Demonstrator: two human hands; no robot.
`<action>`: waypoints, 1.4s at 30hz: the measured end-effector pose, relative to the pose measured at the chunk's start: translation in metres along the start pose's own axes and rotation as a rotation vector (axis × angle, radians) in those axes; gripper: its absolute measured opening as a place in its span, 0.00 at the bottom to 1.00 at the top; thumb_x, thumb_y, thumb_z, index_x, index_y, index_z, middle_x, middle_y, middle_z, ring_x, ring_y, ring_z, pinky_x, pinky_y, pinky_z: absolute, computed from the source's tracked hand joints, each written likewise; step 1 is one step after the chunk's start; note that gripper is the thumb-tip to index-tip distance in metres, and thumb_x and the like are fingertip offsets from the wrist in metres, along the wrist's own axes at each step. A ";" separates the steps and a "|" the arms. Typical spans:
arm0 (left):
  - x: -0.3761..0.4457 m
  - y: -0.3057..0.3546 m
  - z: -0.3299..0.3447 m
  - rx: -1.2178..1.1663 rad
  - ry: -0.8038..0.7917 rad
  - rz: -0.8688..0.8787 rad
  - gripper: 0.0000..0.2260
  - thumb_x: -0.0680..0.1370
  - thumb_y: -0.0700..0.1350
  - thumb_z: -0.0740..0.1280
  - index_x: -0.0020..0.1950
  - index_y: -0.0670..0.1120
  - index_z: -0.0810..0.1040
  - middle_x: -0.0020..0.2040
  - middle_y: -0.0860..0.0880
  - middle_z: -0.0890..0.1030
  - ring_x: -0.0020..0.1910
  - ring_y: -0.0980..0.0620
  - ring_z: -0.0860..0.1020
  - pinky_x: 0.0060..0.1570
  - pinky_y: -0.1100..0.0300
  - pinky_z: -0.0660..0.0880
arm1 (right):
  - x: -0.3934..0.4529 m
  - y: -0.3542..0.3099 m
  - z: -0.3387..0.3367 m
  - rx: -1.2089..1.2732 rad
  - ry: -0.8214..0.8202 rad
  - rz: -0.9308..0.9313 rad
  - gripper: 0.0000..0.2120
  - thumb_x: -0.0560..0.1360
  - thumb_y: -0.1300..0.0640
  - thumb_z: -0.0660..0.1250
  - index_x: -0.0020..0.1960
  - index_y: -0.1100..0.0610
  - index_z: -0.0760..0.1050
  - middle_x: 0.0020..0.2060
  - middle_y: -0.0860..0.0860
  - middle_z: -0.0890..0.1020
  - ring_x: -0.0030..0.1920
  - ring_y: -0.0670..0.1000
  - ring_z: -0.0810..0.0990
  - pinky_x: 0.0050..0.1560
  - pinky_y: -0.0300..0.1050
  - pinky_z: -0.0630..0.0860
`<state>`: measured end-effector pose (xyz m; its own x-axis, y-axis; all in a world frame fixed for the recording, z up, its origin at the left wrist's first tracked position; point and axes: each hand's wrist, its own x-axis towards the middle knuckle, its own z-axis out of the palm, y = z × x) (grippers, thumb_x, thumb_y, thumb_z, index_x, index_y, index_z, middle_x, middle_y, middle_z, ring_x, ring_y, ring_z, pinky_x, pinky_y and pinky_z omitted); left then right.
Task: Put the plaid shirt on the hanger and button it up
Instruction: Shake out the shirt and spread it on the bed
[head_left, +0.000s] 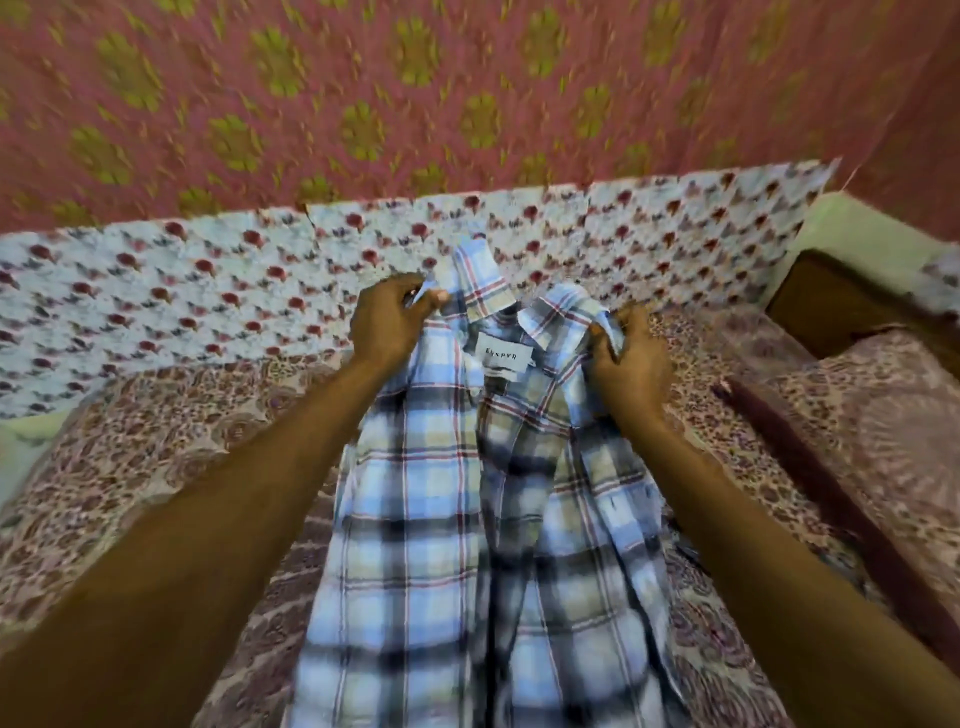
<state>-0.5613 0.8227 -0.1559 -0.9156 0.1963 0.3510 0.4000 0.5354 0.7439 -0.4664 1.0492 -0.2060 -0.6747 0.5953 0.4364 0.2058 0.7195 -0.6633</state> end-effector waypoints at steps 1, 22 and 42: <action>0.015 -0.018 0.021 0.040 -0.013 -0.030 0.32 0.72 0.66 0.60 0.45 0.35 0.79 0.39 0.32 0.77 0.40 0.37 0.76 0.35 0.48 0.66 | 0.009 0.012 0.024 -0.028 -0.023 0.035 0.16 0.78 0.50 0.60 0.58 0.62 0.68 0.38 0.63 0.79 0.36 0.63 0.76 0.32 0.48 0.62; -0.190 -0.312 0.072 0.375 -0.226 -0.747 0.11 0.76 0.40 0.63 0.57 0.46 0.79 0.58 0.41 0.80 0.56 0.39 0.77 0.55 0.51 0.74 | -0.284 0.115 0.215 0.028 -0.801 0.488 0.06 0.75 0.58 0.62 0.51 0.55 0.68 0.44 0.56 0.74 0.43 0.57 0.73 0.42 0.50 0.60; -0.259 -0.334 0.021 0.138 -0.128 -0.828 0.11 0.79 0.45 0.62 0.58 0.42 0.76 0.49 0.44 0.79 0.49 0.46 0.78 0.44 0.60 0.71 | -0.341 0.097 0.152 -0.315 -0.194 0.601 0.17 0.75 0.64 0.58 0.64 0.59 0.66 0.59 0.61 0.73 0.54 0.64 0.75 0.45 0.54 0.71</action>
<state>-0.4581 0.6100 -0.5070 -0.9115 -0.2162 -0.3499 -0.4028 0.6413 0.6530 -0.3246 0.8614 -0.5117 -0.4875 0.8689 -0.0860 0.7582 0.3724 -0.5352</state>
